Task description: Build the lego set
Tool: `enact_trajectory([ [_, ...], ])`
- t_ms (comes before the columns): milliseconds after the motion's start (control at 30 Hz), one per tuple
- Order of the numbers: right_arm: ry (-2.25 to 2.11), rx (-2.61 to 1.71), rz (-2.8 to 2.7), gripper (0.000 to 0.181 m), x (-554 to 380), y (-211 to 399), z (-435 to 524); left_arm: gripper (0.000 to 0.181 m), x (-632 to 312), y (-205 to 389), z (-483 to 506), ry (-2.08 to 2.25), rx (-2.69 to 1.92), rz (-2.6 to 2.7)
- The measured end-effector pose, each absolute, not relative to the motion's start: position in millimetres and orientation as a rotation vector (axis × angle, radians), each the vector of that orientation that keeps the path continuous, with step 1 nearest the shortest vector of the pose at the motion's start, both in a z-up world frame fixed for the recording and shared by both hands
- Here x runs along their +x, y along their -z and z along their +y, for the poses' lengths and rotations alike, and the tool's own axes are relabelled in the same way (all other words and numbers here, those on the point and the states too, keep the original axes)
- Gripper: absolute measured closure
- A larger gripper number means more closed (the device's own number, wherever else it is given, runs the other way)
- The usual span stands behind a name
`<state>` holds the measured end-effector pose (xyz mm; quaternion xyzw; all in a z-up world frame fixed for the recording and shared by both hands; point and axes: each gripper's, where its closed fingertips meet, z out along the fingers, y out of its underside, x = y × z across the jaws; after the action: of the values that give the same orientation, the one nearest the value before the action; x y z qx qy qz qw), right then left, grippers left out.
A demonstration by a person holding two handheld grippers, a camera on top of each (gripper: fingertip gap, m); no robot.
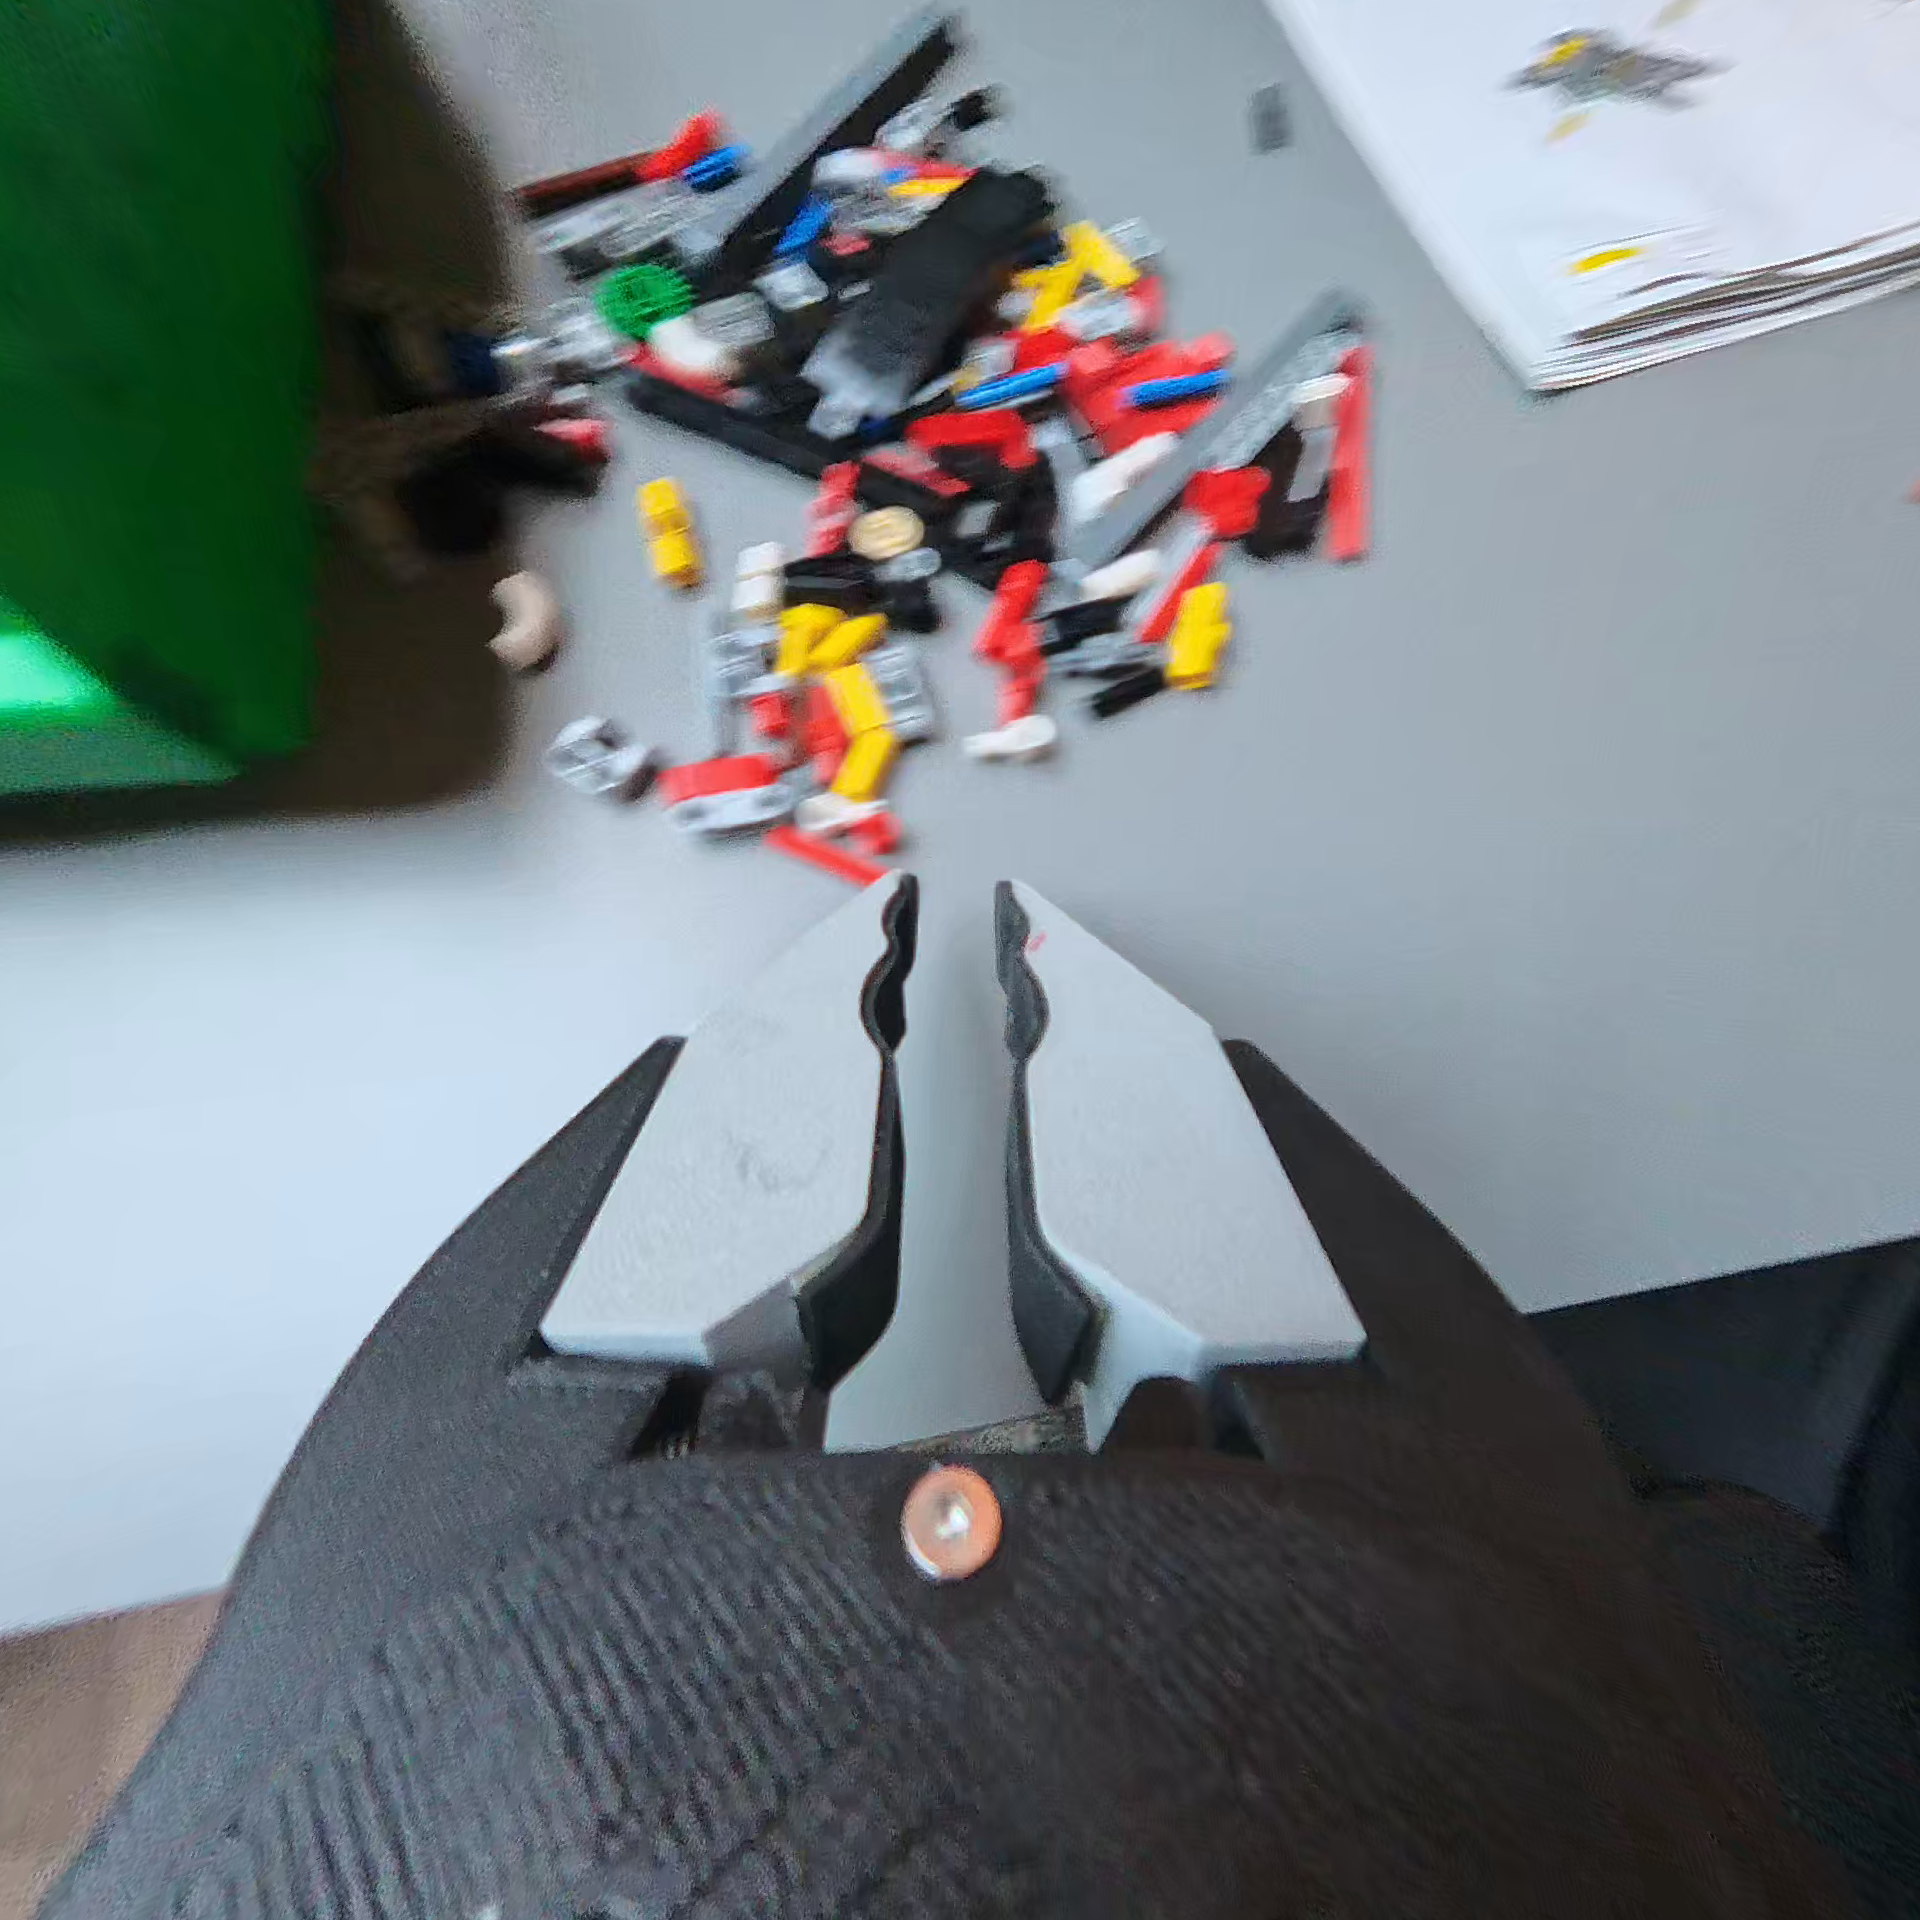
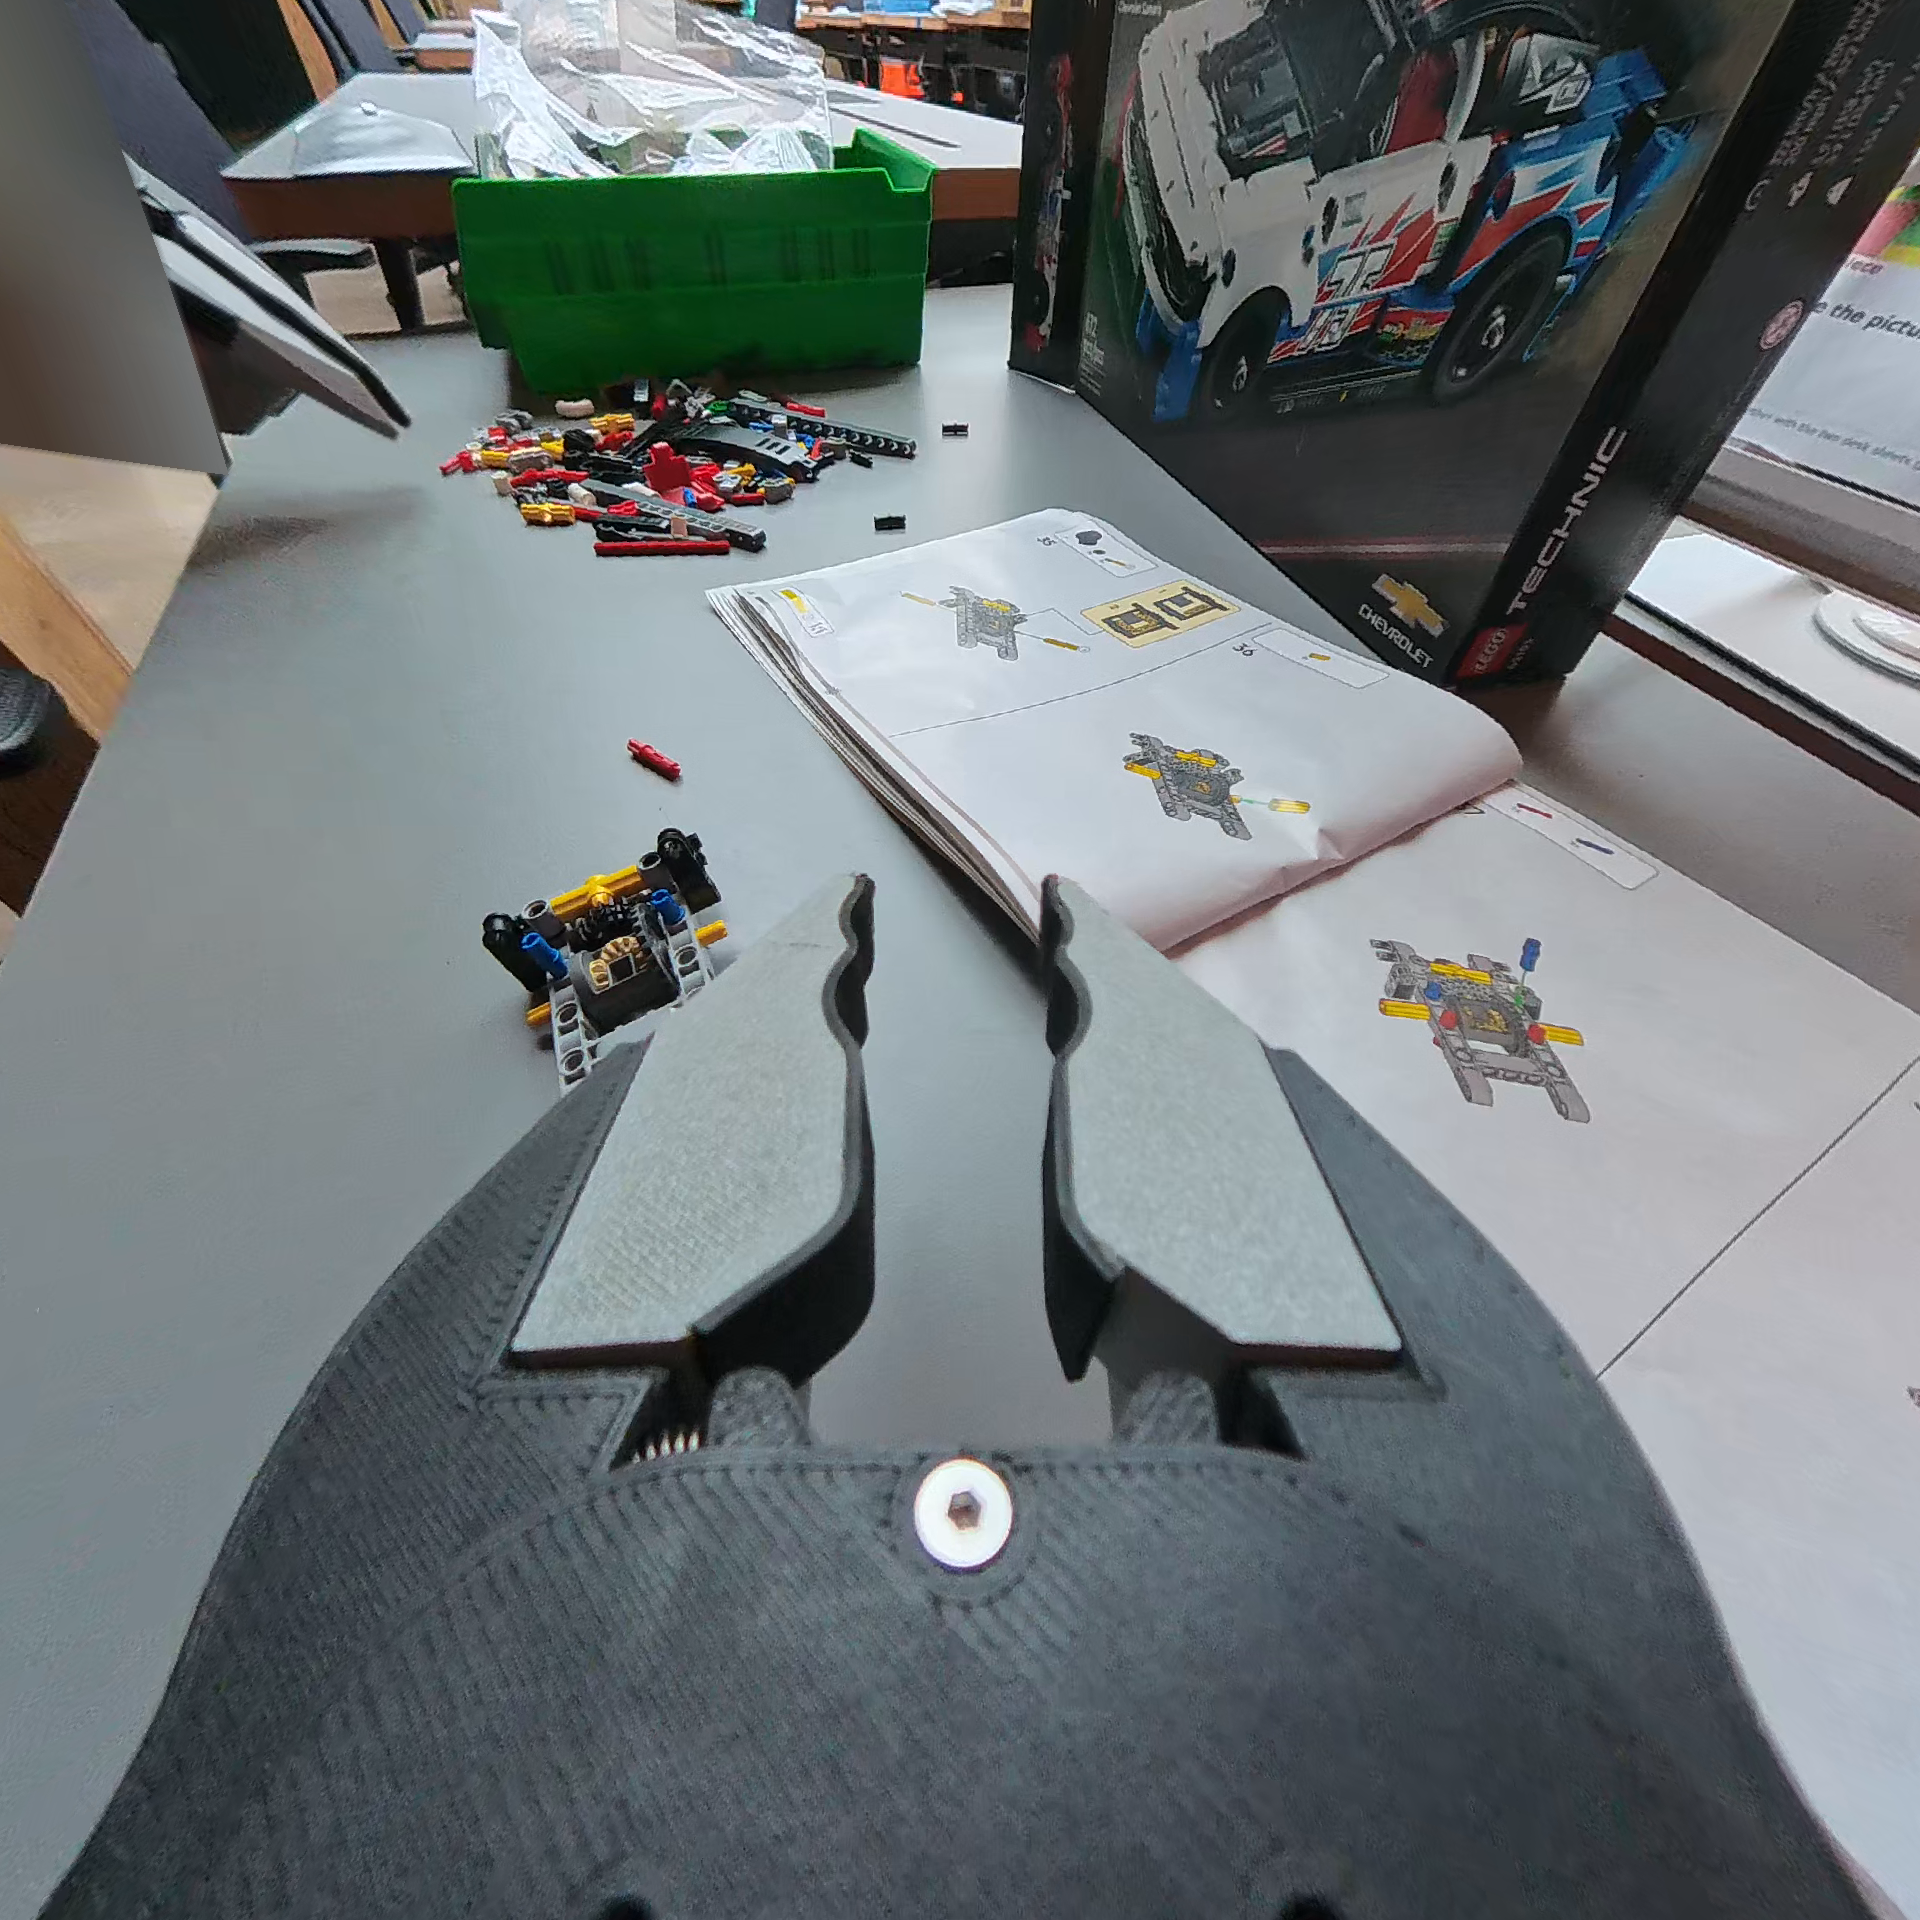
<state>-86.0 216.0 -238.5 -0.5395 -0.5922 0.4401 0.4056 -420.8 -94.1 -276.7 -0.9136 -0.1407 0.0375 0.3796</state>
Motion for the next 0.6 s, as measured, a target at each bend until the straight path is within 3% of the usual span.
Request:
enact_trajectory([
  [233,-1.068,-1.396,-1.462,0.152,-86,240,224,0.170,-472,280,-91,-0.143,-2.358,-0.365],
  [600,-1.024,-1.418,-1.462,0.151,-87,244,228,0.173,-477,293,-69,-0.088,-2.437,-0.260],
])
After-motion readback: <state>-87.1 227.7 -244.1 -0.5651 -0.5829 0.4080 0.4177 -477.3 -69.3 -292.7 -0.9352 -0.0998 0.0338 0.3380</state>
